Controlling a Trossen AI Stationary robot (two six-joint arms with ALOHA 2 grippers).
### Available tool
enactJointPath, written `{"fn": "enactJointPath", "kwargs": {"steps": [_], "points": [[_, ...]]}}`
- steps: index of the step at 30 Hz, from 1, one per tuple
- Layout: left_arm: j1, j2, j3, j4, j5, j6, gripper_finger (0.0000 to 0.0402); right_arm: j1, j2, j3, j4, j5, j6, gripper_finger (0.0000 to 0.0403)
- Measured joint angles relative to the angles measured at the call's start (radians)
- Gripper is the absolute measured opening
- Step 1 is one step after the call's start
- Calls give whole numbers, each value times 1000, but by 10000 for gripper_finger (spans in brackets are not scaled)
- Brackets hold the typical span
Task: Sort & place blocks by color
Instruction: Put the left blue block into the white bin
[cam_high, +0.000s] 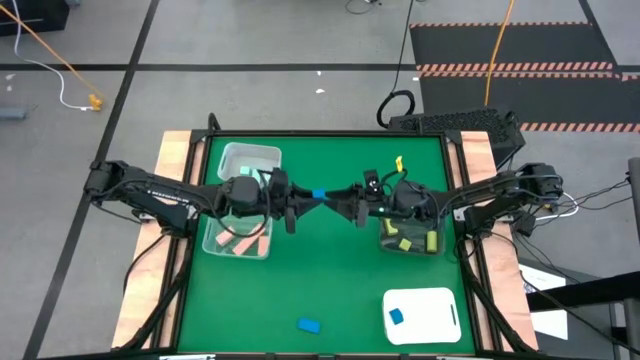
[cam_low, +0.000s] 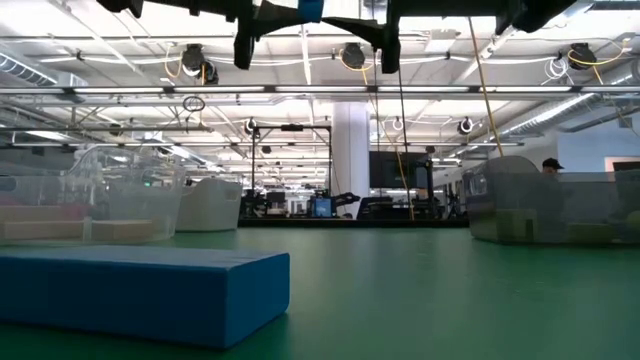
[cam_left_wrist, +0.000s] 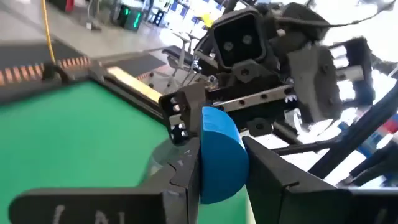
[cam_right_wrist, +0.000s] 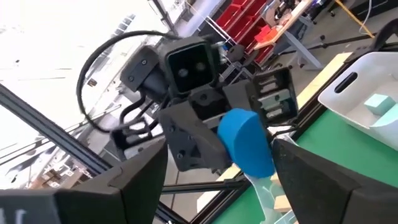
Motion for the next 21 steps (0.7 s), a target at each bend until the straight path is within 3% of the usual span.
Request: {"fn": "enactJointPath", "kwargs": {"steps": [8, 21], "points": [[8, 0, 0, -4, 1, 350, 97, -23, 0, 0, -8, -28, 68, 286], [52, 0, 0, -20, 7, 575, 97, -71, 0, 0, -7, -76, 233, 315]]}}
